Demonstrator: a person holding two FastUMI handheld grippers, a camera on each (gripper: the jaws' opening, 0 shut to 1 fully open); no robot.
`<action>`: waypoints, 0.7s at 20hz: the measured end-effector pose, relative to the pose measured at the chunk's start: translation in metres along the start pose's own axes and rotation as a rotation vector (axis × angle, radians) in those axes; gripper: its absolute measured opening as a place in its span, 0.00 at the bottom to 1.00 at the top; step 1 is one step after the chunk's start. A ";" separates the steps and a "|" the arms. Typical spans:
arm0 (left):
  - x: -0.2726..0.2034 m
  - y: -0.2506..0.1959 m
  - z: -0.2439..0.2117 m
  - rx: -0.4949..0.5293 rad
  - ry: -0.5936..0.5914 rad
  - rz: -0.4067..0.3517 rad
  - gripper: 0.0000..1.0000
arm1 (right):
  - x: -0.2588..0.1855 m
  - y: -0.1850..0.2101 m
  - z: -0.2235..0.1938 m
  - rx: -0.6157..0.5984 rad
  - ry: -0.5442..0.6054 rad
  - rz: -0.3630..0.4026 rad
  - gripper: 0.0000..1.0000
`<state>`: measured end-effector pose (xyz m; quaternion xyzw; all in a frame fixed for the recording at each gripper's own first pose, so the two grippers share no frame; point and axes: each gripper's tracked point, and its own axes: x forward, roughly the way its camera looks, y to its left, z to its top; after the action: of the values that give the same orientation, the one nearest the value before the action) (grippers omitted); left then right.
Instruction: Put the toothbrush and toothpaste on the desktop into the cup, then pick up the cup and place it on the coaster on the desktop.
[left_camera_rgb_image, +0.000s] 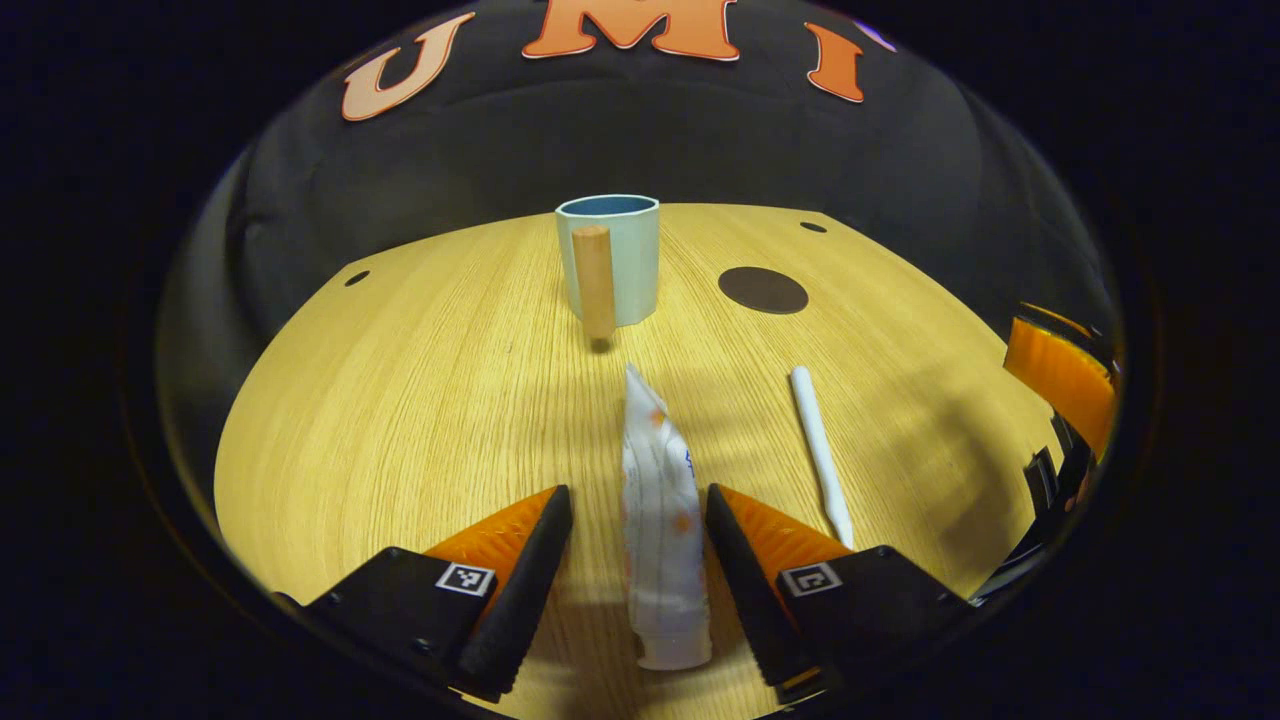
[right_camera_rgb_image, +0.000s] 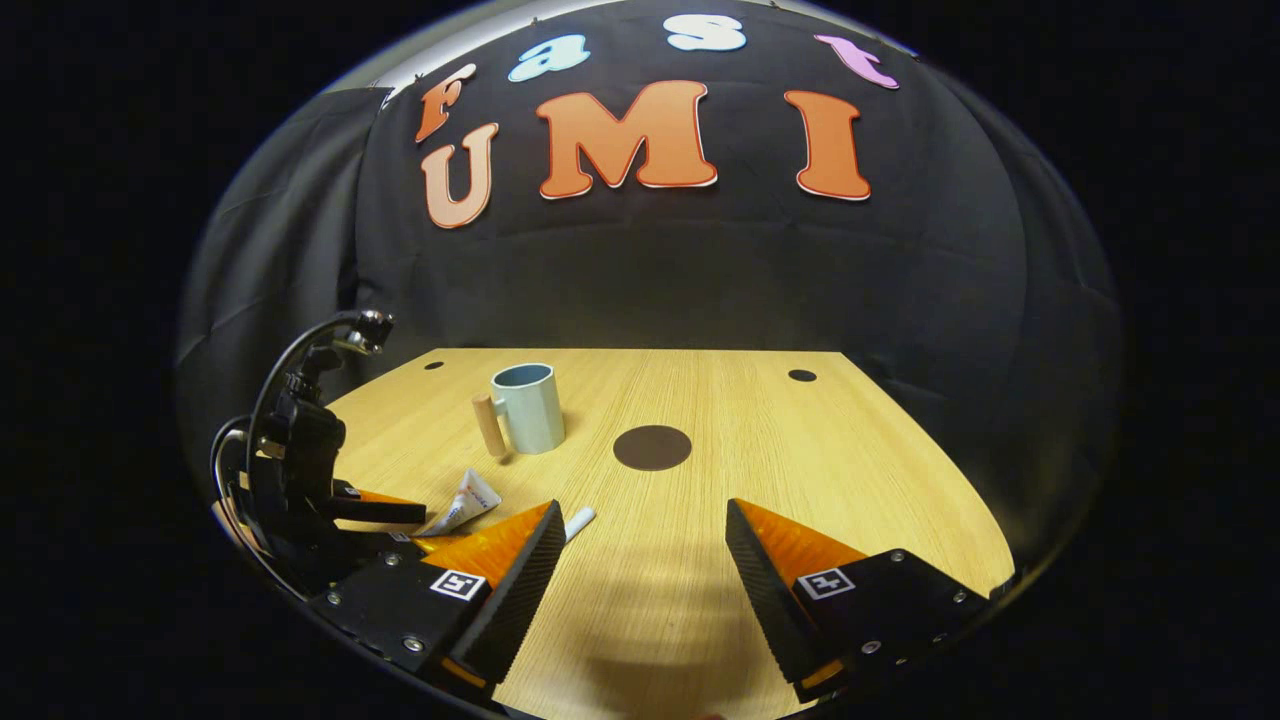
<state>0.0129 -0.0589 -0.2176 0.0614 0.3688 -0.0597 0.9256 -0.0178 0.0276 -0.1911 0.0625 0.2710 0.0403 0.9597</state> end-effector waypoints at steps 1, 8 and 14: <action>-0.001 0.003 0.004 -0.002 0.002 -0.003 0.89 | 0.002 0.001 -0.002 0.000 0.009 0.002 0.98; 0.012 0.025 0.011 -0.035 0.076 0.028 0.46 | 0.012 0.017 -0.017 -0.005 0.089 0.023 0.97; 0.009 0.039 0.013 -0.090 0.090 -0.022 0.18 | 0.022 0.041 -0.029 0.000 0.161 0.056 0.95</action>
<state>0.0339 -0.0228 -0.2114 0.0184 0.4130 -0.0503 0.9092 -0.0161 0.0731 -0.2208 0.0664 0.3454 0.0720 0.9333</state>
